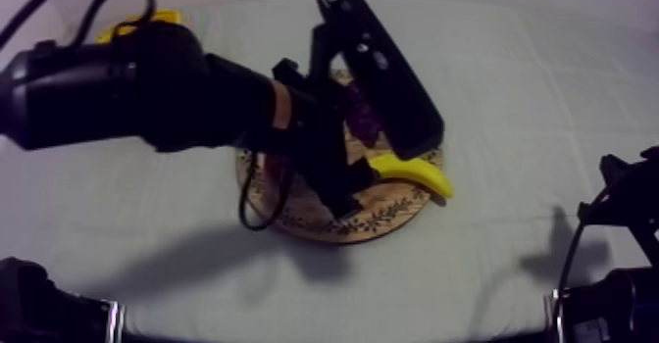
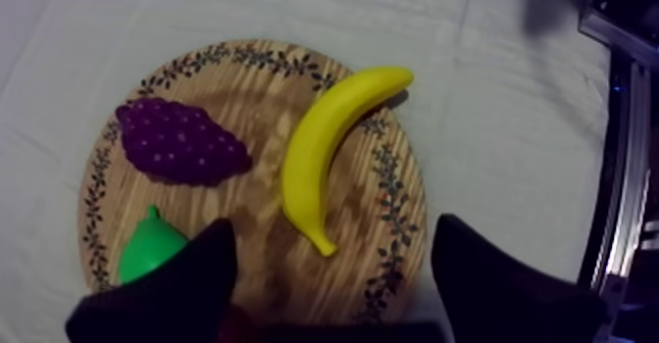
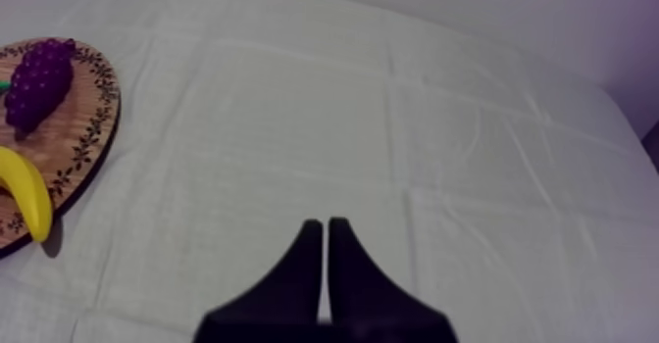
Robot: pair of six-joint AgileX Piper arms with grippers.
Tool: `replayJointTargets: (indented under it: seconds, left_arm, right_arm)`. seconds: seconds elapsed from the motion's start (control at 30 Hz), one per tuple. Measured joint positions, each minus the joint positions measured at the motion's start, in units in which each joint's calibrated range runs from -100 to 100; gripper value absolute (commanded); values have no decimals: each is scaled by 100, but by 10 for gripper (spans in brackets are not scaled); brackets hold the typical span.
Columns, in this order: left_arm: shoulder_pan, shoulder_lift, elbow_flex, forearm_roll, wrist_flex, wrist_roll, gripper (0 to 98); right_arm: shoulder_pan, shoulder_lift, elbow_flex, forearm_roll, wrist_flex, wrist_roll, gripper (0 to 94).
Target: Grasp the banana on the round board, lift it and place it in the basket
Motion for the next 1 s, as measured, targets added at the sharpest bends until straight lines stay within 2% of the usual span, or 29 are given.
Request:
replayJointTargets:
  seconds: [0.1, 0.27, 0.57, 1.0]
  left_arm:
    - [-4, 415, -435, 56, 346, -45, 726]
    - [-103, 1120, -1064, 273, 959, -204, 716]
    - [-105, 2172, -2223, 273, 2158, -190, 712]
    - [-25, 3327, -3736, 76, 3500, 33, 656]
  right_arm:
    - [0, 0, 0, 0, 0, 0, 3]
    - [0, 0, 0, 0, 0, 0, 3]
    - [0, 0, 0, 0, 0, 0, 3]
    - [0, 0, 0, 0, 0, 0, 3]
